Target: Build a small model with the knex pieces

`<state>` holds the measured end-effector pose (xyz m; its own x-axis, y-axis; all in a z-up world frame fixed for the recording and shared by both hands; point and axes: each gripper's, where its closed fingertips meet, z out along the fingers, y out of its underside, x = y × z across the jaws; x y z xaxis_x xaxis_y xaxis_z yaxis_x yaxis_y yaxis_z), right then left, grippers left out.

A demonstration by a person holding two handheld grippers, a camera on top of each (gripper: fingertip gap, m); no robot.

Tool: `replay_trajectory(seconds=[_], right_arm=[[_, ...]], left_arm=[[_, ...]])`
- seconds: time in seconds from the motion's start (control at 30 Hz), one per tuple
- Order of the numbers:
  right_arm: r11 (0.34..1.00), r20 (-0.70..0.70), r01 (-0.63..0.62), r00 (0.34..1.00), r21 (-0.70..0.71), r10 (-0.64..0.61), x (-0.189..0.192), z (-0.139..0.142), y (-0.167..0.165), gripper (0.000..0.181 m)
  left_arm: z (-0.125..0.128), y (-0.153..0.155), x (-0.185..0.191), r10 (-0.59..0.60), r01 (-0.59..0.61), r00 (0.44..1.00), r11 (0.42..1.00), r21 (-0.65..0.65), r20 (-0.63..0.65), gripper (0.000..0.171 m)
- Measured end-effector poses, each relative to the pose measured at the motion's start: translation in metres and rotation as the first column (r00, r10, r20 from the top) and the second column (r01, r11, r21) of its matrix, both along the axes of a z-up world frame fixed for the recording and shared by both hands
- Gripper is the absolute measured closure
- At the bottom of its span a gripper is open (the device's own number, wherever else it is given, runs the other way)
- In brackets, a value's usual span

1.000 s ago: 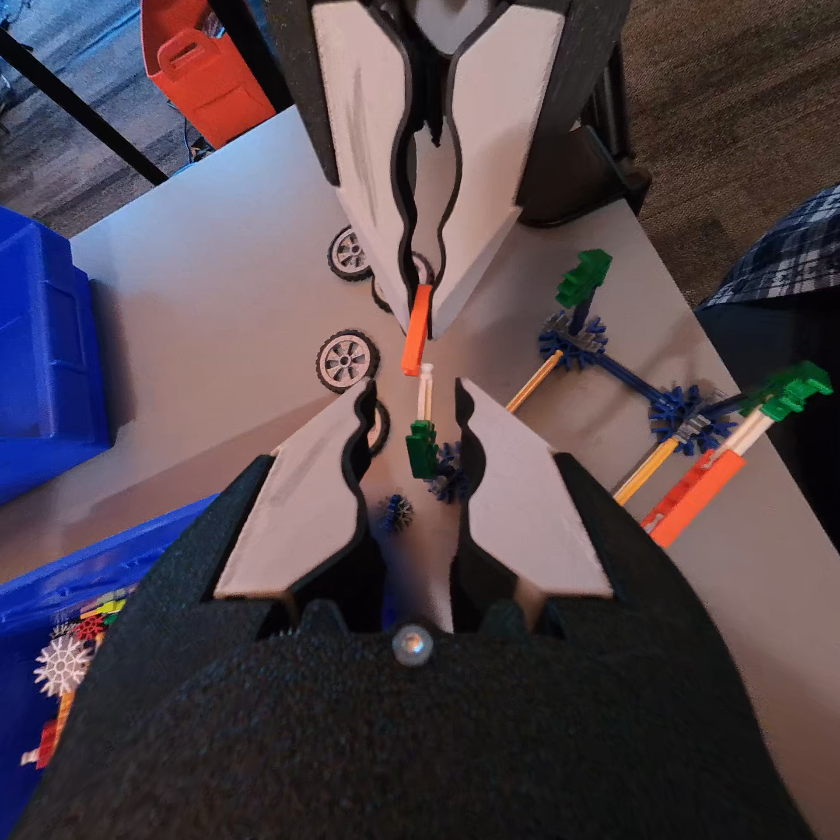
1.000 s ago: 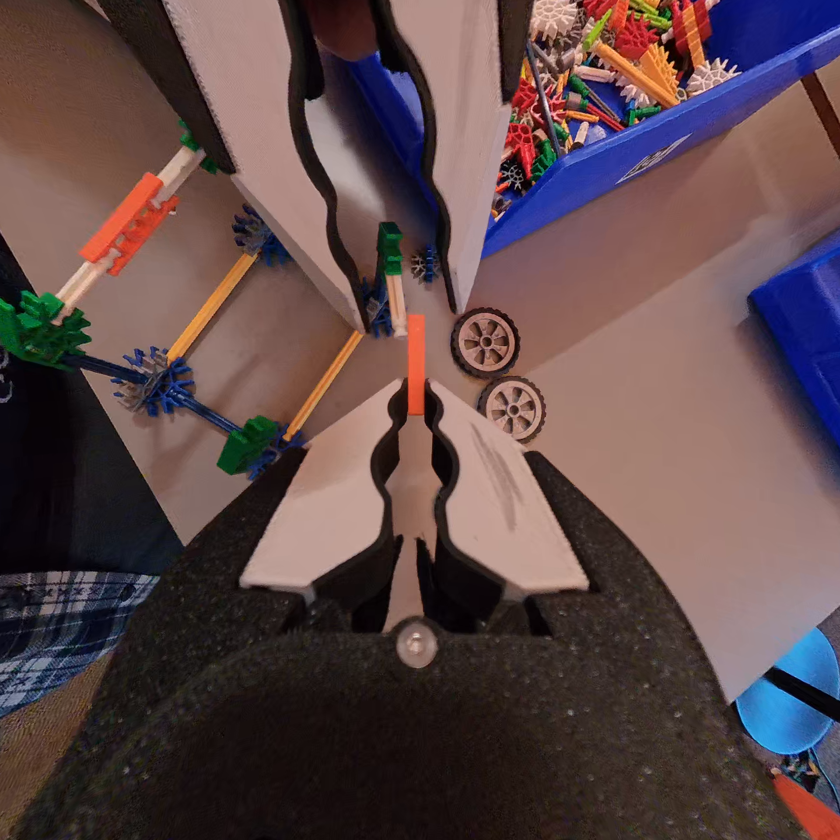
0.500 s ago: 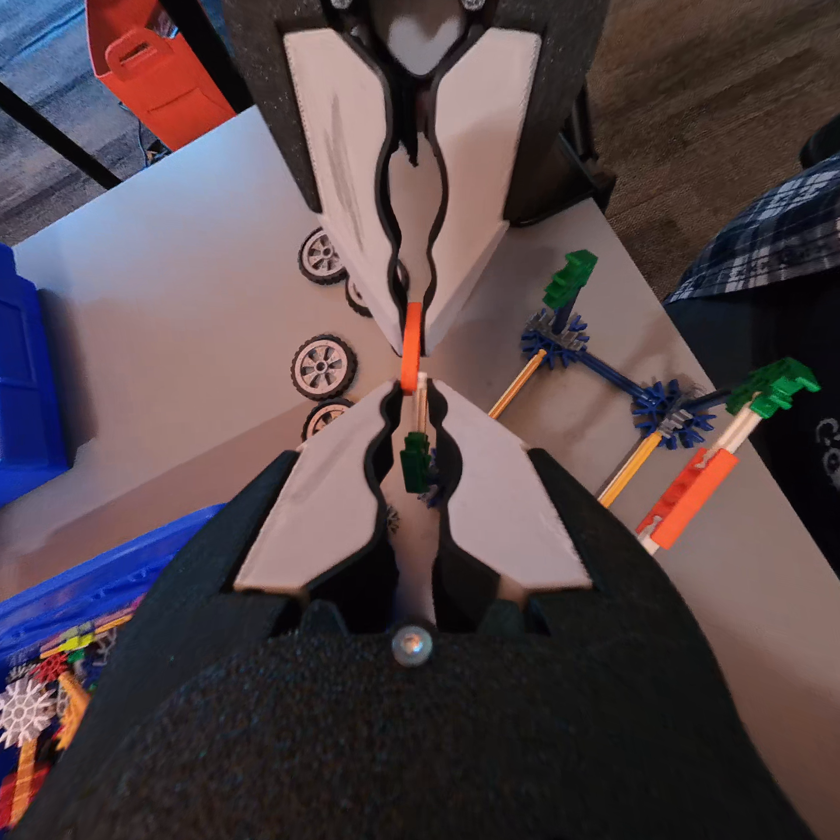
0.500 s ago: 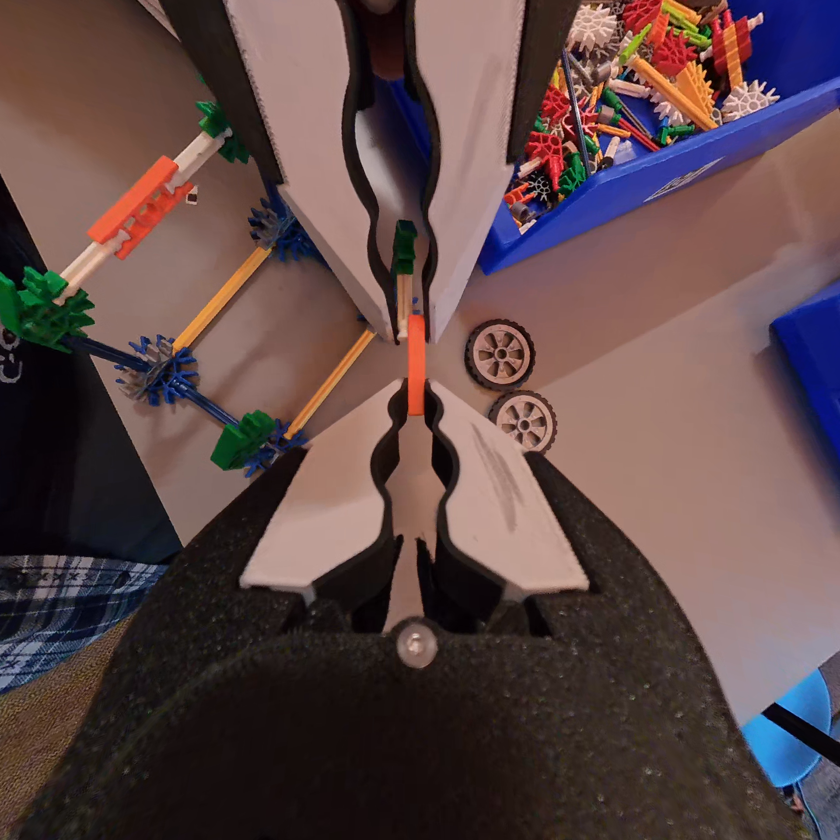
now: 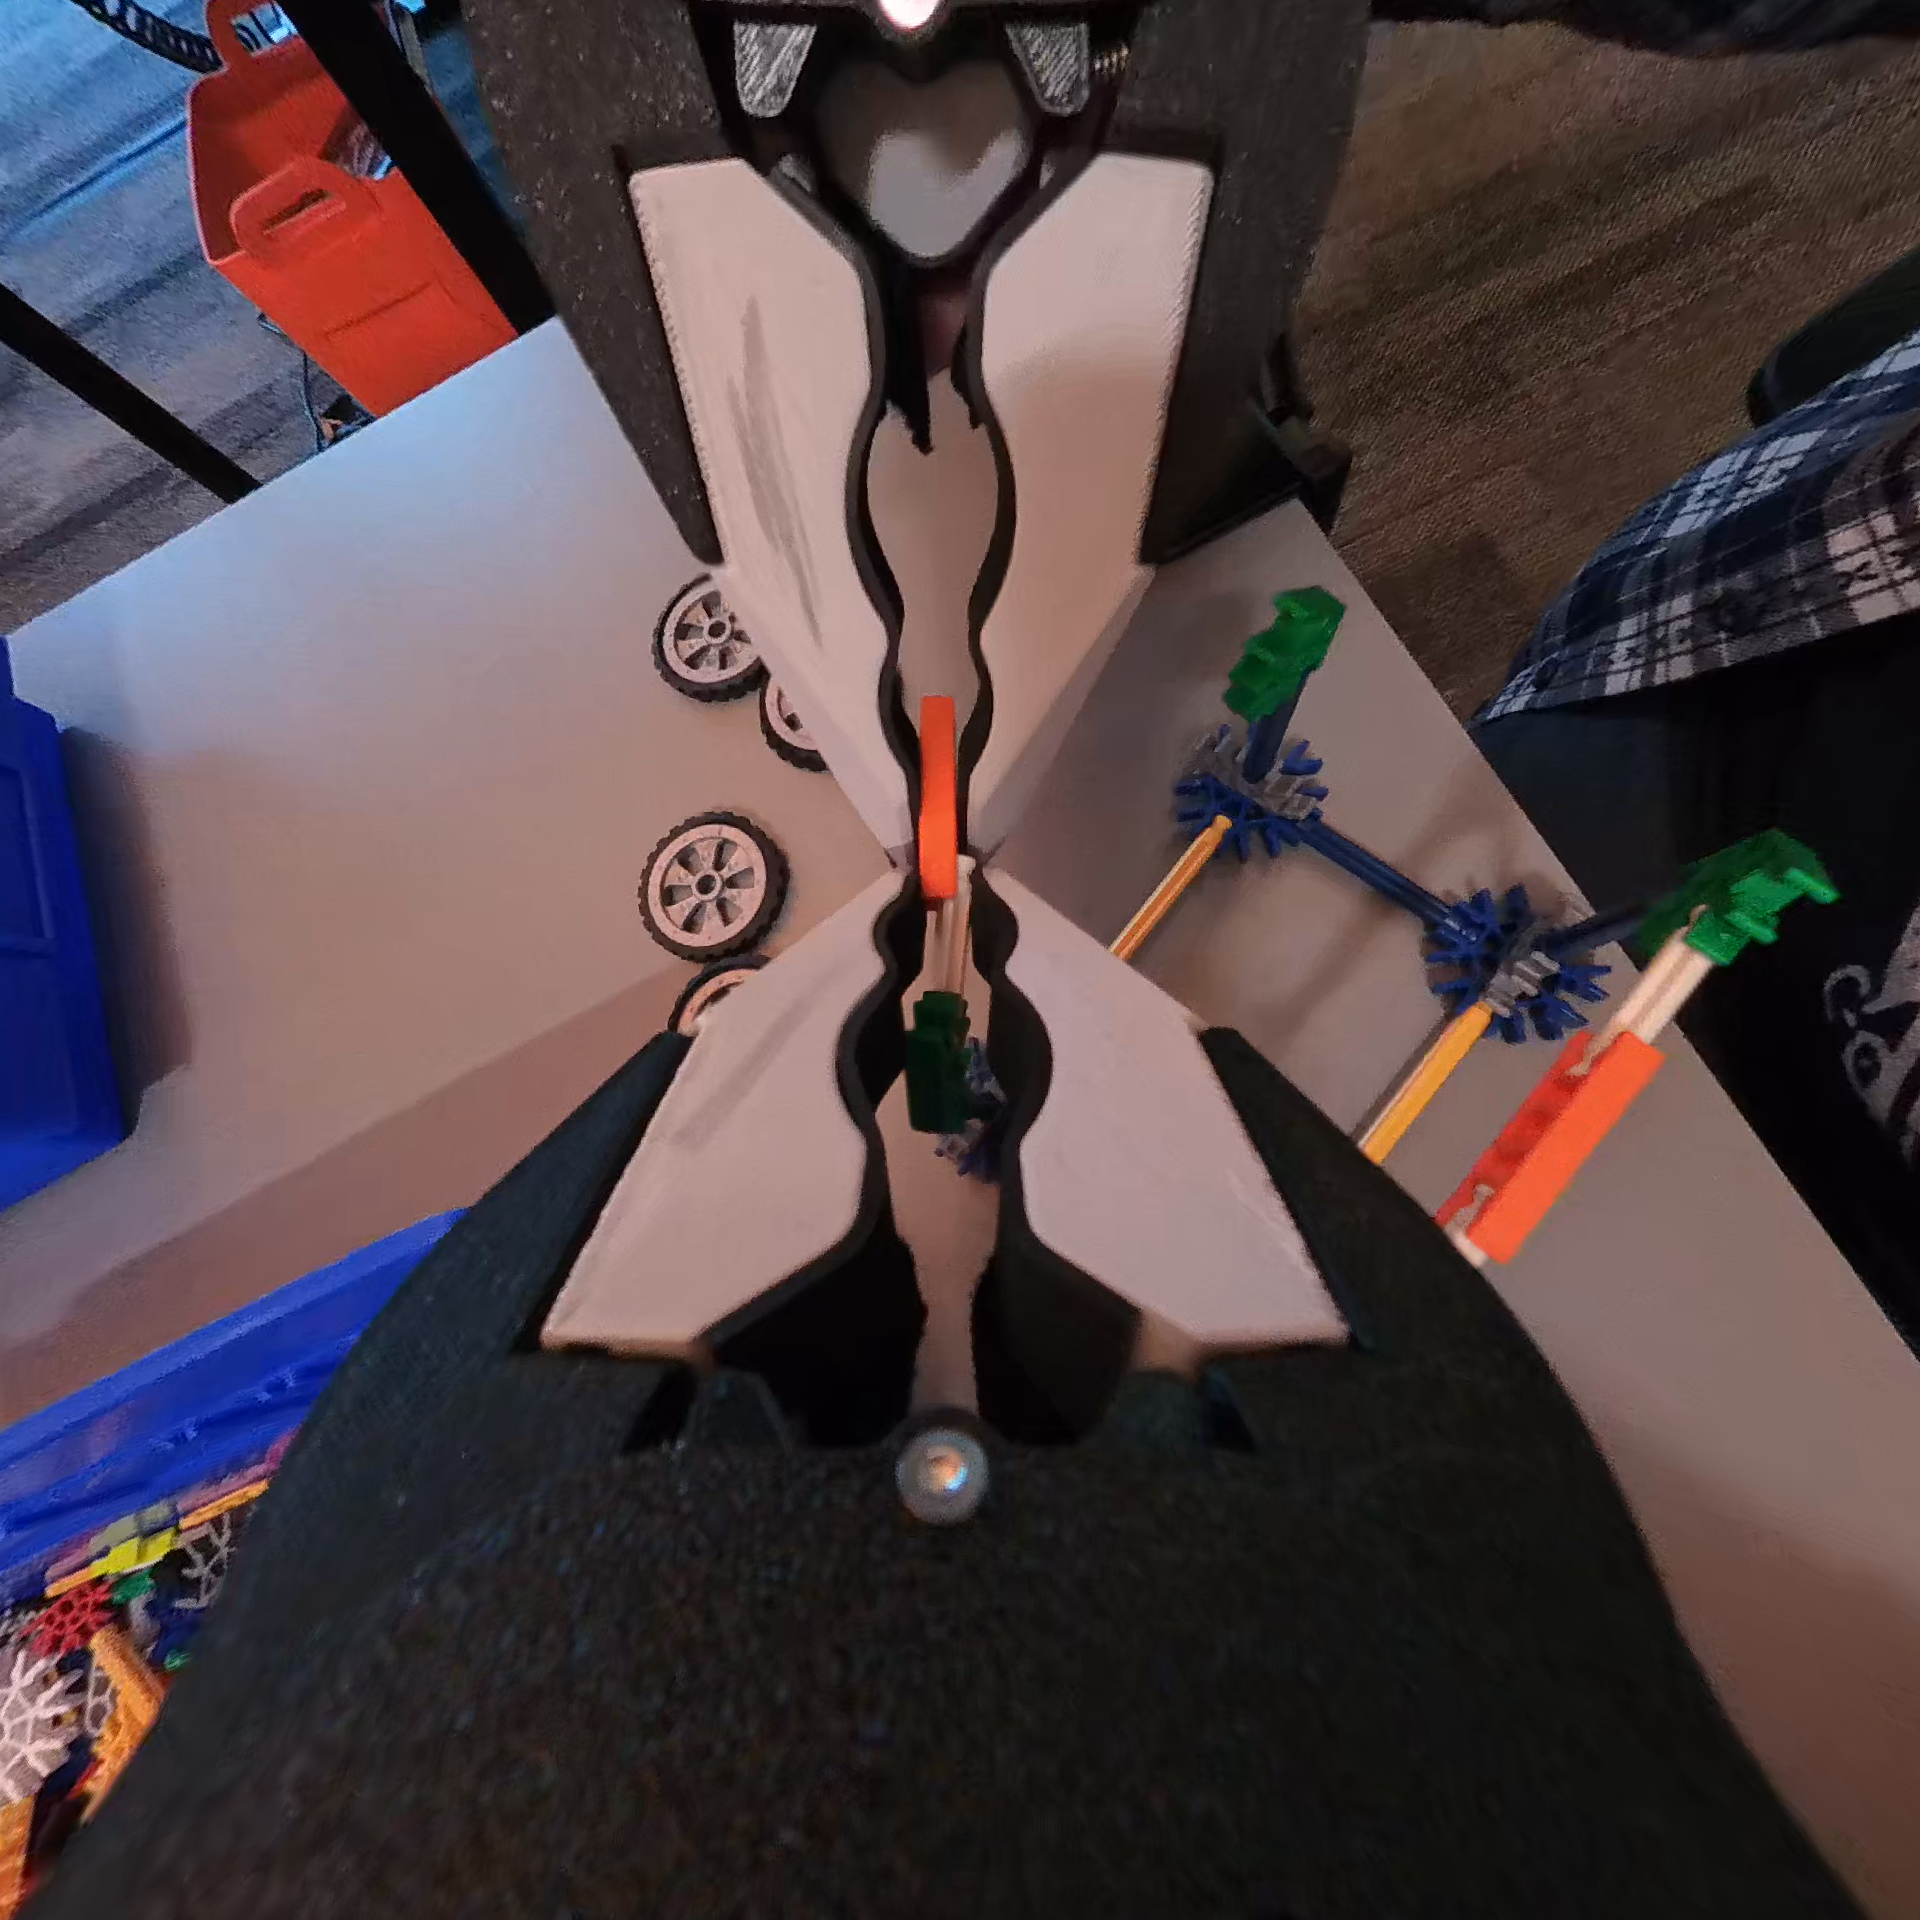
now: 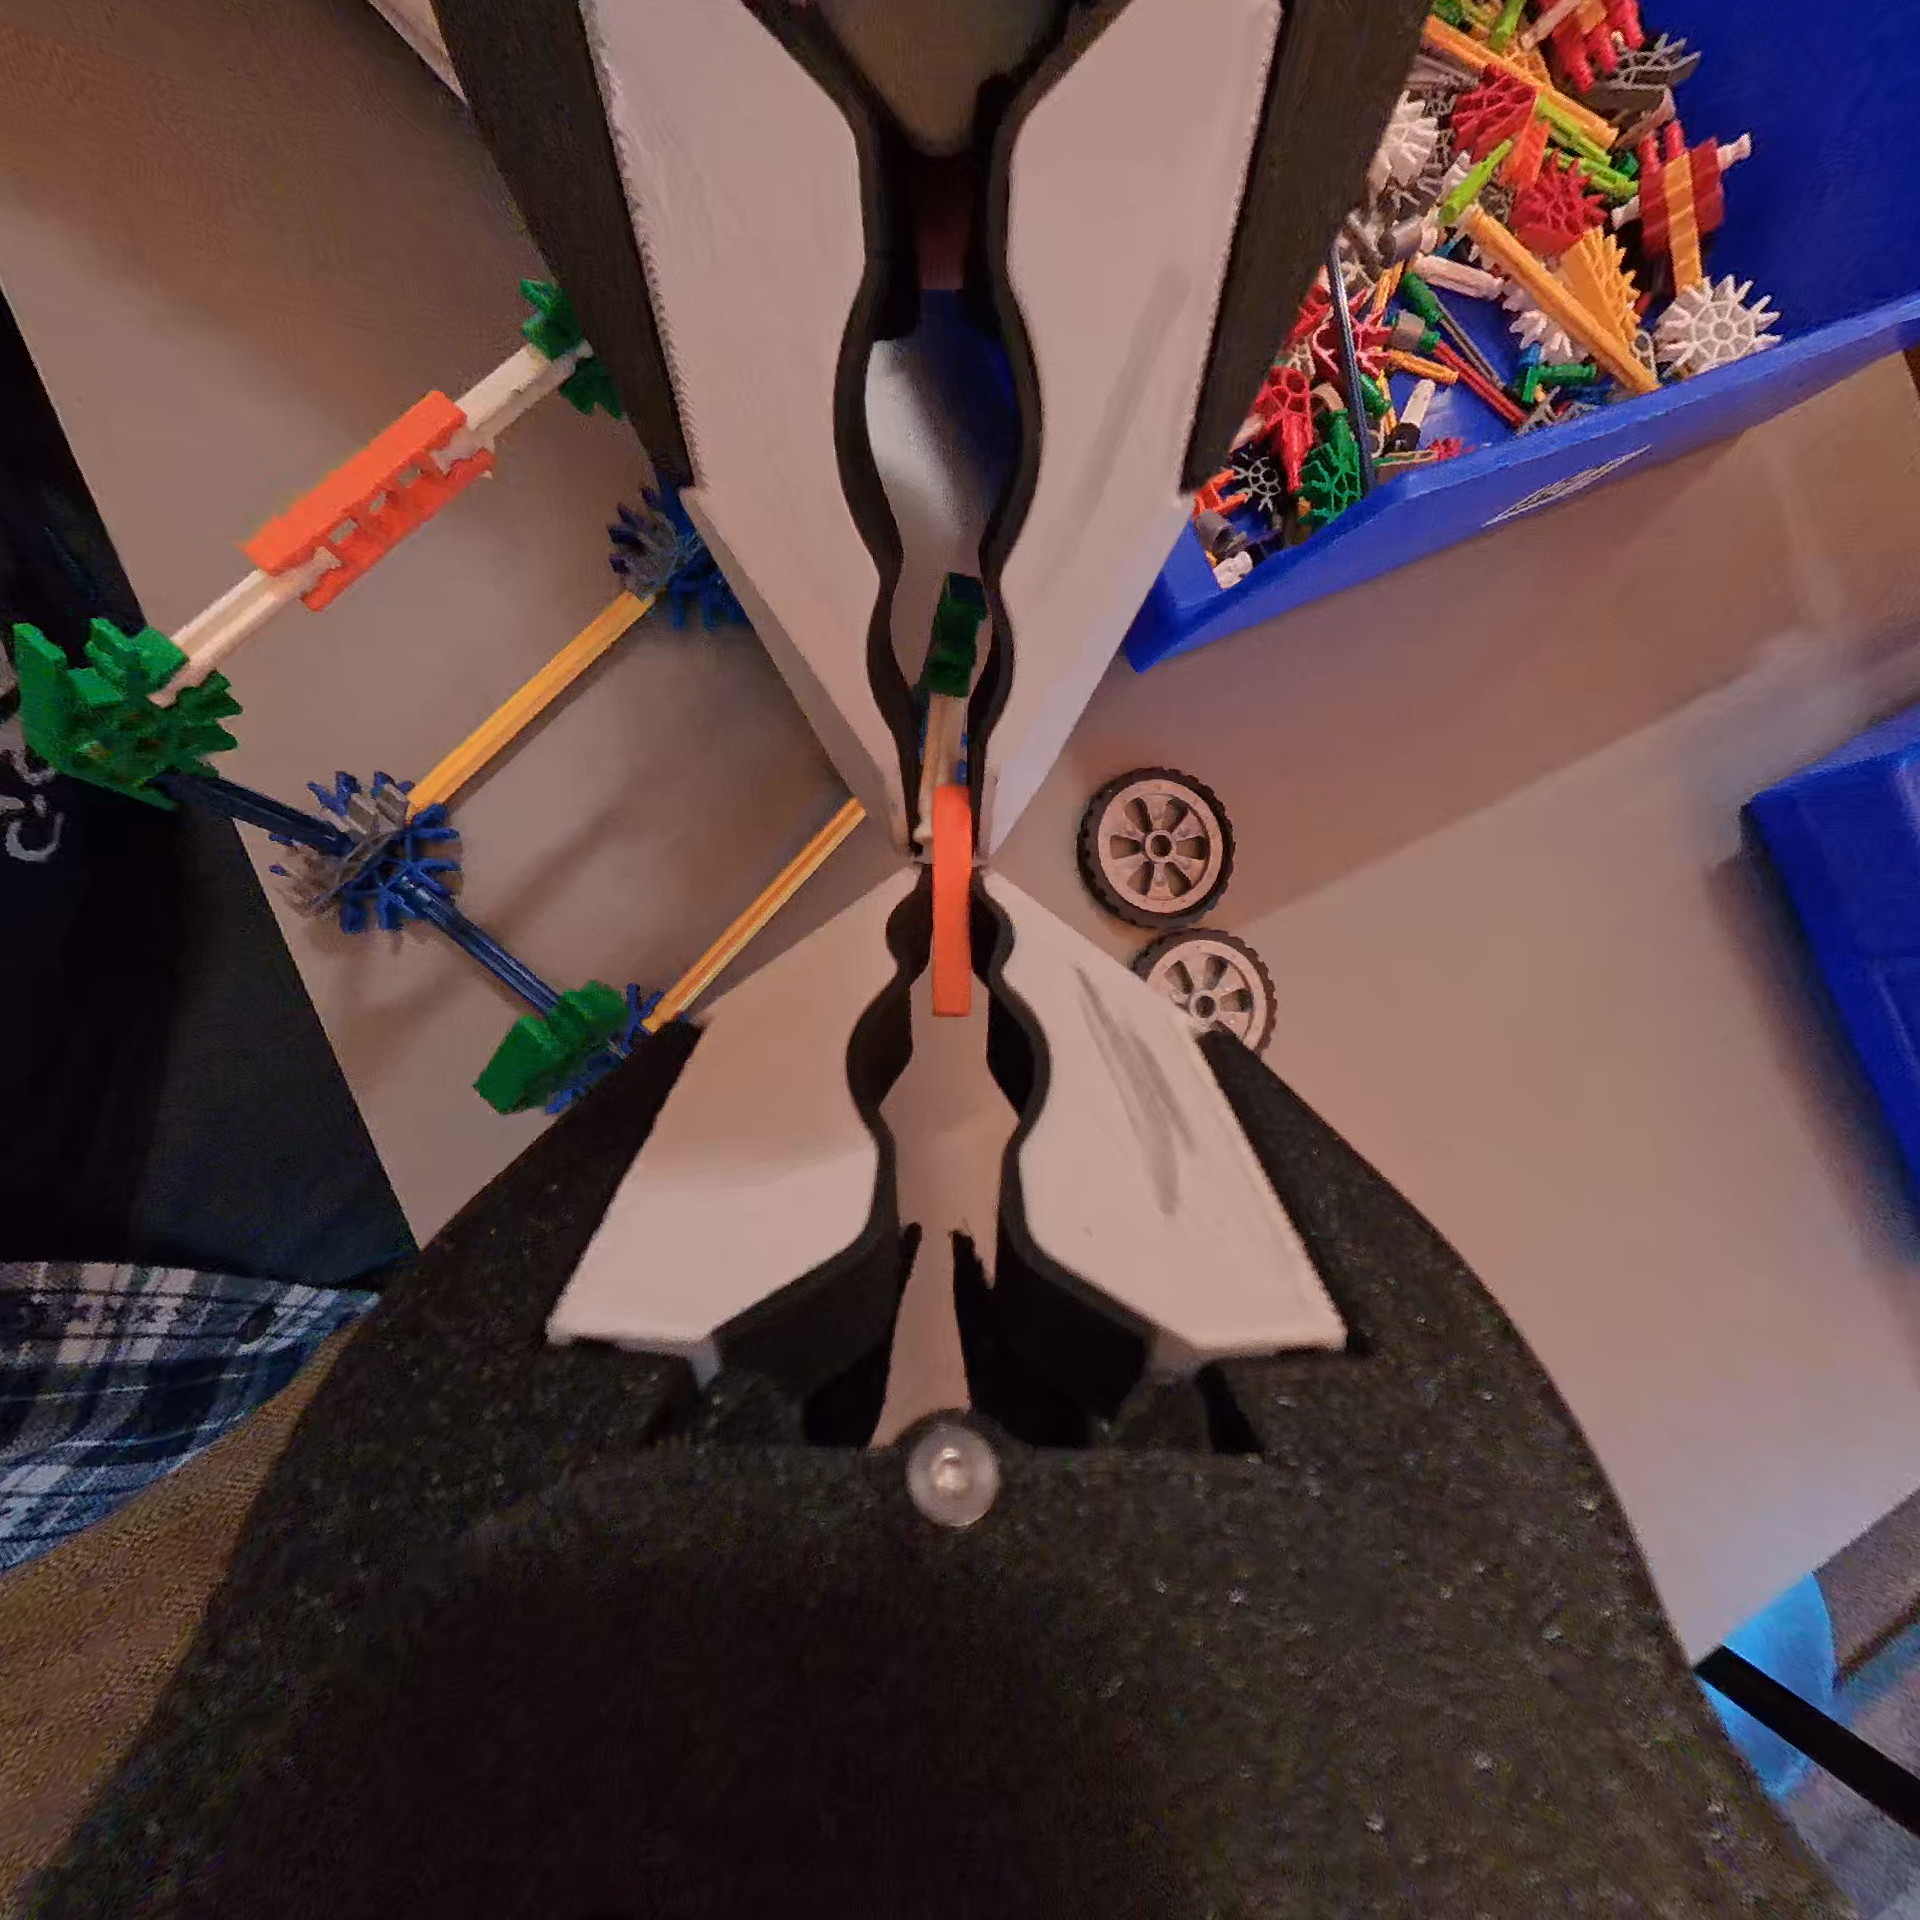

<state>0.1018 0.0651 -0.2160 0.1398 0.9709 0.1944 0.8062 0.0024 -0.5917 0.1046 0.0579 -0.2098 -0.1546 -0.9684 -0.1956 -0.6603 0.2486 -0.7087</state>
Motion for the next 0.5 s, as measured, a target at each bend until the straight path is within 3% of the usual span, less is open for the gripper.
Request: replay_trajectory(seconds=[0.5], right_arm=[[0.992, -0.013, 0.063, 0.998, 0.107, -0.062, -0.0061, 0.0034, 0.0025, 0.177]], left_arm=[[0.0031, 0.0031, -0.0036, -0.002, 0.003, 1.000, 1.000, -0.030, 0.022, 0.167]])
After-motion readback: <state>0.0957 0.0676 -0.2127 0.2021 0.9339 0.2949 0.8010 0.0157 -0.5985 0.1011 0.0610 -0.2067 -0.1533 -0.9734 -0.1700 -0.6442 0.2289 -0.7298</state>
